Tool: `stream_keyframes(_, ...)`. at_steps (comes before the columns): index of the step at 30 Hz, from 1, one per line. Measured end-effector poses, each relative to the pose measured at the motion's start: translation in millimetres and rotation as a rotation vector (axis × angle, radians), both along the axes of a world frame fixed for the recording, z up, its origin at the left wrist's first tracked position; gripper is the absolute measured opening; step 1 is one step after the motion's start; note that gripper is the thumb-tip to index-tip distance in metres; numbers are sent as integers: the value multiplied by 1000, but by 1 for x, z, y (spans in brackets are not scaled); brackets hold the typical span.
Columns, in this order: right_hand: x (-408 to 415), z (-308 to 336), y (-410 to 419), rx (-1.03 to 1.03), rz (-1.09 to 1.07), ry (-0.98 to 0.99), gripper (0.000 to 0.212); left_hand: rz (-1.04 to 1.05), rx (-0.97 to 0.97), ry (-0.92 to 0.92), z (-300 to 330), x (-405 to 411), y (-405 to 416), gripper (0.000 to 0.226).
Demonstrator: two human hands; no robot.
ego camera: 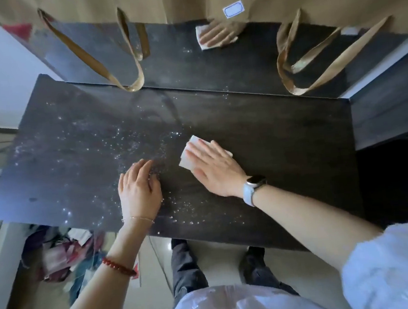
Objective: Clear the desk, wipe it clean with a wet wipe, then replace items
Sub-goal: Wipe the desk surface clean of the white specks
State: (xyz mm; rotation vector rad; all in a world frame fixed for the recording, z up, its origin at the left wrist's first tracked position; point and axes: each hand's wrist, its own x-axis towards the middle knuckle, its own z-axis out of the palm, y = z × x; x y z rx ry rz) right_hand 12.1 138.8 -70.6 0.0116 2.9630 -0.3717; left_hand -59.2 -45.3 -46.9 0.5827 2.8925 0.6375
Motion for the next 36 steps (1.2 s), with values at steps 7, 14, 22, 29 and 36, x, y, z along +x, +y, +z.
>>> stream_keyframes(7, 5, 4, 83, -30, -1350, -39, 53, -68, -206, -135, -9, -64, -35, 58)
stream_keyframes(14, -130, -10, -88, -53, -509, 115, 67, -102, -252, -160, -11, -113, -48, 55)
stream_keyframes(22, -44, -9, 36, 74, -1084, 104, 49, -125, -247, -135, -19, -120, -44, 56)
stream_keyframes(29, -133, -6, 11, -76, -1222, 84, 62, -125, -282, -104, -17, -123, -45, 67)
stream_keyframes(36, -132, 0, -32, -96, -544, 98, 50, -96, -276, -92, -16, -124, -41, 68)
